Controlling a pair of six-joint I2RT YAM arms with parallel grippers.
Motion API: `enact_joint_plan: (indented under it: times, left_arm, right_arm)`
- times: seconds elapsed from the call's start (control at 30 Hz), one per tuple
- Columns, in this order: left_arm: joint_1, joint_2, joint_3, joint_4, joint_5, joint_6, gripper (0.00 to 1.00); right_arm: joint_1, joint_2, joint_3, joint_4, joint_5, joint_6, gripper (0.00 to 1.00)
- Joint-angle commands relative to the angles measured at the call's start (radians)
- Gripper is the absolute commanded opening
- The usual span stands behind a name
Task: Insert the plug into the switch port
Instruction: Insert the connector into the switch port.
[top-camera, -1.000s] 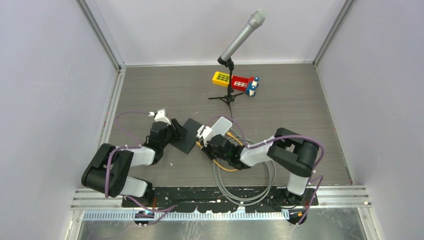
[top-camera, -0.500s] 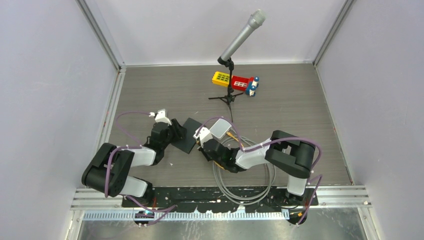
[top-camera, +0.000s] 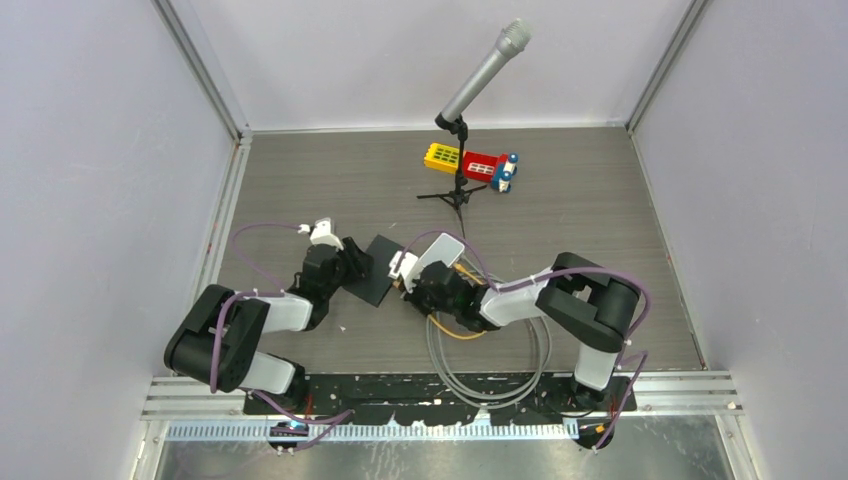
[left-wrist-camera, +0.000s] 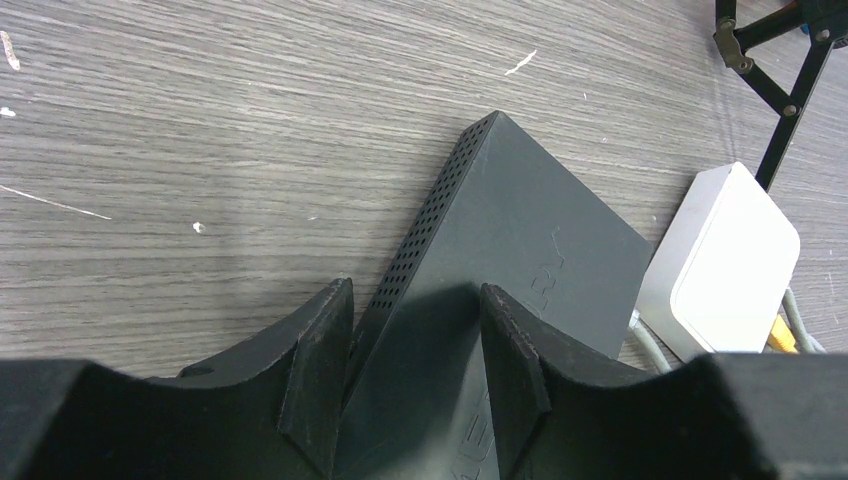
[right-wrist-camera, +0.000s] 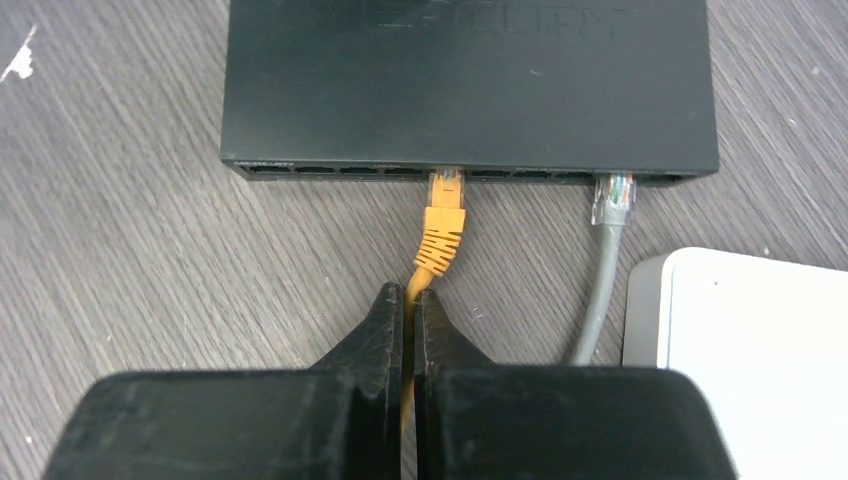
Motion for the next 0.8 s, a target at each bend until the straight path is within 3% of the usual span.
enact_joint_plan:
  times: [0.0,0.2,0.33,0.53,0.67,0.77]
  left_arm:
    - [-0.114,0.015,-0.019,-0.049,0.348,-0.097,0.5]
    - [-0.113,0.018,-0.014,-0.049,0.363,-0.088,0.49]
    - [-0.114,0.013,-0.014,-0.049,0.371,-0.087,0.48]
    - [-0.127,0.009,-0.015,-0.042,0.375,-0.085,0.47]
    - [-0.171,0.001,-0.008,-0.041,0.353,-0.086,0.46]
    - [-0.176,-0.005,-0.022,-0.006,0.346,-0.109,0.47]
  right_arm:
    - [-0.032,0.054,0.005,0.103,-0.382,-0.092,0.0]
    - [-0.101,0.086,0.041,0.06,-0.556,-0.122,0.0]
    - [-0.101,0.103,0.077,0.024,-0.559,-0.133,0.0]
    - [-0.096,0.136,0.092,0.09,-0.437,0.008,0.0]
    - [-0.023,0.162,0.132,0.124,-0.227,0.074,0.0]
    - [0.023,0.175,0.14,0.158,-0.161,0.104,0.0]
